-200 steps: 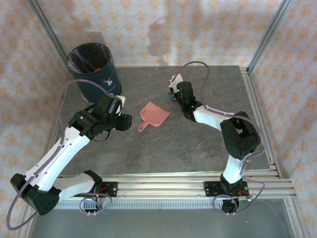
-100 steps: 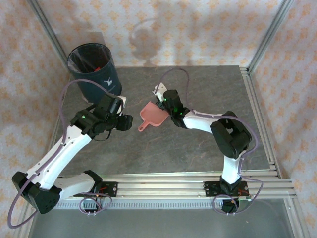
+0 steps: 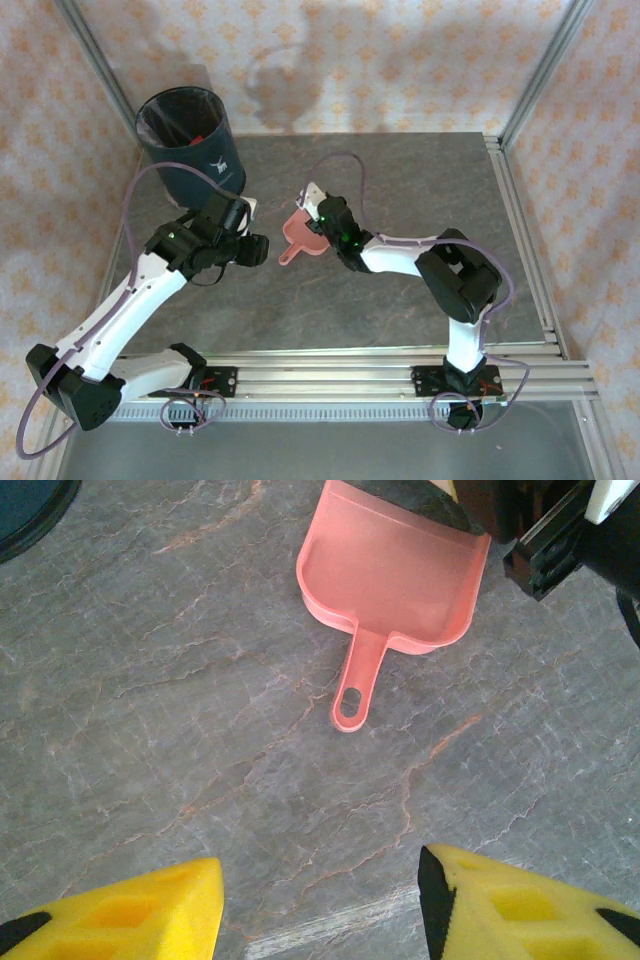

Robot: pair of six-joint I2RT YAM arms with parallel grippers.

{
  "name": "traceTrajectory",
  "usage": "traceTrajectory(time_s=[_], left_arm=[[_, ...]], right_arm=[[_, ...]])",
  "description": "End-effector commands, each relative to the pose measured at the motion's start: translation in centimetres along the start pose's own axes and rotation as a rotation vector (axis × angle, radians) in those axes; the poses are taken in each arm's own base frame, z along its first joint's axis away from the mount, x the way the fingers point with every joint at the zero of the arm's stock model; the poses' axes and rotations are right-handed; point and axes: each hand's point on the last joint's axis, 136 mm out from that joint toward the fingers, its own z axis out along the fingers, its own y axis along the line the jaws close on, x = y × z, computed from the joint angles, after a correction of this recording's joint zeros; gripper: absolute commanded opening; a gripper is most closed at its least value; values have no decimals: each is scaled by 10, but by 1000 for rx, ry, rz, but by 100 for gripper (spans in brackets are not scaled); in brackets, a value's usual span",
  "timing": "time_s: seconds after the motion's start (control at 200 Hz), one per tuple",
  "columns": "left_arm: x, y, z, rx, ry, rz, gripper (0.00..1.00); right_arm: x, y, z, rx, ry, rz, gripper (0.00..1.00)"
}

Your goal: Sweep away the paper scraps from the table

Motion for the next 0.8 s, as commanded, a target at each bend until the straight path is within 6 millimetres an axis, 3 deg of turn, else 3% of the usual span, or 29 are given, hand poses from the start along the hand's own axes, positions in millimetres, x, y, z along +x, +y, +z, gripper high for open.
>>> traceTrajectory(time_s=[0.0, 0.796], left_arm=[[-1, 3, 3, -13, -6, -22, 54], [2, 8, 8, -34, 4, -14, 55]], right_arm=[[10, 13, -2, 2, 13, -11, 7], [26, 49, -18, -60, 47, 15, 38]])
